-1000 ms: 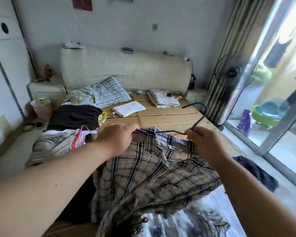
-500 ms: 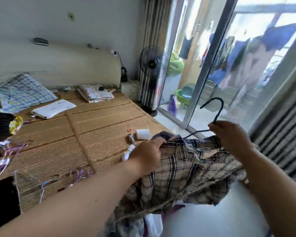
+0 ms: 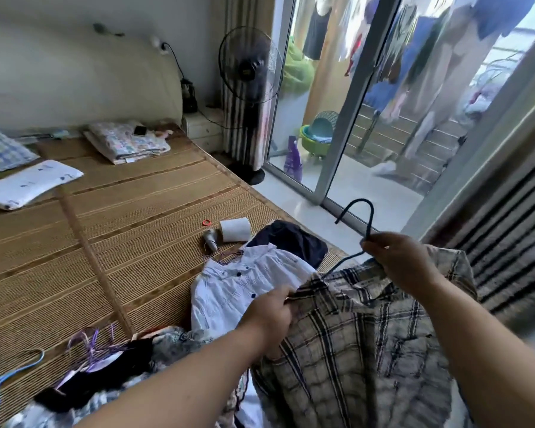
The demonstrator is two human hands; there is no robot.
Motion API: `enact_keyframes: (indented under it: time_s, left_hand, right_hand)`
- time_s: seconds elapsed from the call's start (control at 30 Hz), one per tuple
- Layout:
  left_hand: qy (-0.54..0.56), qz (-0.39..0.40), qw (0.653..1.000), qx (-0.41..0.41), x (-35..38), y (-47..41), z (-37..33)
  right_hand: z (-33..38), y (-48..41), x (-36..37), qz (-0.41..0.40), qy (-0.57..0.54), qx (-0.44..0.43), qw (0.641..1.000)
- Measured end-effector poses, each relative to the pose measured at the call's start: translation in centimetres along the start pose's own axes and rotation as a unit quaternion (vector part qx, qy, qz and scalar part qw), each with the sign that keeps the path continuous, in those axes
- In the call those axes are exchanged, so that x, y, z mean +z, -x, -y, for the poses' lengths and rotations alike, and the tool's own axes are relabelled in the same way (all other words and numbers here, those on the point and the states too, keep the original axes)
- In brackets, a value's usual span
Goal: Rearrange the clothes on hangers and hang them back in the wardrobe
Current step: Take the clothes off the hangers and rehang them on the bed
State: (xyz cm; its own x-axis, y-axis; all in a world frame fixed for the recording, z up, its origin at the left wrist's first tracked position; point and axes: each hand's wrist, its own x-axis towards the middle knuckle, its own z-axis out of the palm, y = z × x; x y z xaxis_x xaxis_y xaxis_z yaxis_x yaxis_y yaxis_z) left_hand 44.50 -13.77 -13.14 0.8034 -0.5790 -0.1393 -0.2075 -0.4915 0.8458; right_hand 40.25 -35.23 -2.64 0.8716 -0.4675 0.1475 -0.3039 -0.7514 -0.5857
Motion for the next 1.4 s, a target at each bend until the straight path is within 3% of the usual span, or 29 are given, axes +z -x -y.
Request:
enact_keyframes:
  time_s: [0.37, 0.6, 0.83, 1.03, 1.2, 1.4]
  left_hand:
    - [-0.063, -0.051, 0.983, -0.167, -4.8, -13.2, 10.8]
    - [-0.137, -0.103, 0.948, -0.269, -6.6, -19.3, 15.6]
    - [-0.257, -0.074, 0.895, -0.358, -6.2, -24.0, 20.3]
    - [-0.249, -0.091, 0.876, -0.402, -5.6, -26.7, 24.4]
    - [-0.239, -0.126, 0.851, -0.450, -5.1, -26.2, 24.7]
    - [-0.206, -0.139, 0.853, -0.459, -6.8, -22.3, 22.2]
  right_hand:
    - [-0.8, -15.1, 15.4, 0.156, 0.007, 0.039, 0.987]
    - [-1.7, -23.5, 23.9, 0.272, 0.000, 0.018, 0.962]
    - [-3.4, -30.8, 34.5, 0.409, 0.076, -0.069, 0.907]
    - [-4.9, -33.5, 42.3, 0.474, 0.075, -0.072, 0.874]
    - [-5.2, -33.1, 44.2, 0.504, 0.121, -0.146, 0.843]
    - [-2.0, -29.8, 42.2, 0.504, 0.160, -0.263, 0.807]
